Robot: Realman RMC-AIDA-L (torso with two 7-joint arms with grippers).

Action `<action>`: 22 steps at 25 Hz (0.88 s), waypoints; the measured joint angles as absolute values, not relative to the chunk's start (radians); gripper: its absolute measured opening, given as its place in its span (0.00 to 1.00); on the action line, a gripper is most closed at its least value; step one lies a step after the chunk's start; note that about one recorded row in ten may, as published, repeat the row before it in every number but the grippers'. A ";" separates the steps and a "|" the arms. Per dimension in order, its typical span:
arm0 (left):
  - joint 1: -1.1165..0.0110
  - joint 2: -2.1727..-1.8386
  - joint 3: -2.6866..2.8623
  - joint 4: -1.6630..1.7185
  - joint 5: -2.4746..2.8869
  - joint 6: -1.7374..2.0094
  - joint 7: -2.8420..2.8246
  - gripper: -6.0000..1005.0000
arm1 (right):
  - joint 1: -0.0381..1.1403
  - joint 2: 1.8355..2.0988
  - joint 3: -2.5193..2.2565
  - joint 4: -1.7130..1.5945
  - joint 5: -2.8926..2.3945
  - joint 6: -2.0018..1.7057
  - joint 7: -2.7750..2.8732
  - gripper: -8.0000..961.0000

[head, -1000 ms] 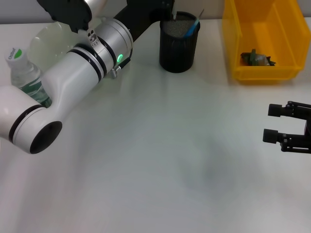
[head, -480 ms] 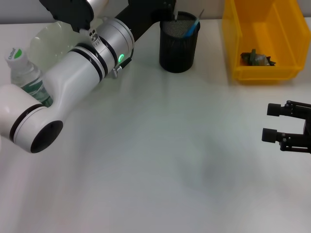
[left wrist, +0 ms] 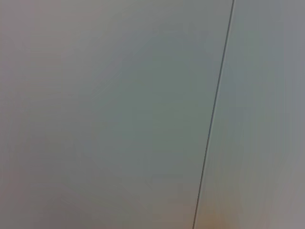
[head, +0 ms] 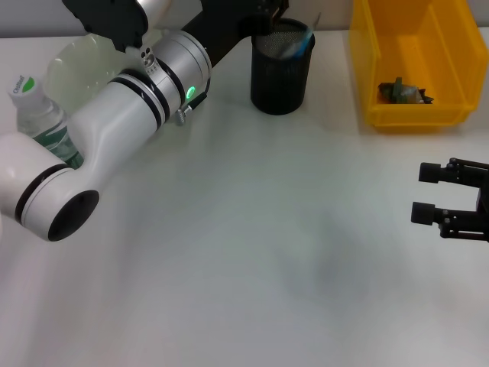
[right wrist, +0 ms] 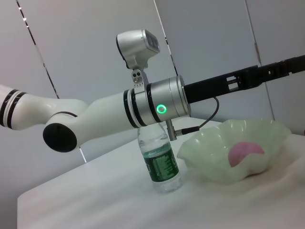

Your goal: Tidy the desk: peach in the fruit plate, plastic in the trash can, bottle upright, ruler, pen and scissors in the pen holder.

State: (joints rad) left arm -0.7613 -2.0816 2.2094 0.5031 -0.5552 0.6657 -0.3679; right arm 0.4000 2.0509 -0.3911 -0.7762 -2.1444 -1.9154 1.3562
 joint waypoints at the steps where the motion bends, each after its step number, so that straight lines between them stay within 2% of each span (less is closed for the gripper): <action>1: -0.761 -2.082 2.210 0.503 -0.555 0.666 -0.368 0.47 | 0.400 2.051 -0.391 -0.776 -2.144 -1.916 1.357 0.81; 13: -0.749 -2.081 2.219 0.505 -0.554 0.689 -0.387 0.74 | 0.402 2.051 -0.391 -0.777 -2.144 -1.917 1.360 0.81; 22: -0.656 -2.072 2.224 0.507 -0.378 0.891 -0.592 0.76 | 0.396 2.051 -0.391 -0.776 -2.144 -1.911 1.353 0.81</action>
State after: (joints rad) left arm -0.6556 -2.0718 2.2237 0.5066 -0.3784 0.8911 -0.5918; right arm 0.3964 2.0510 -0.3913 -0.7760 -2.1439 -1.9108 1.3531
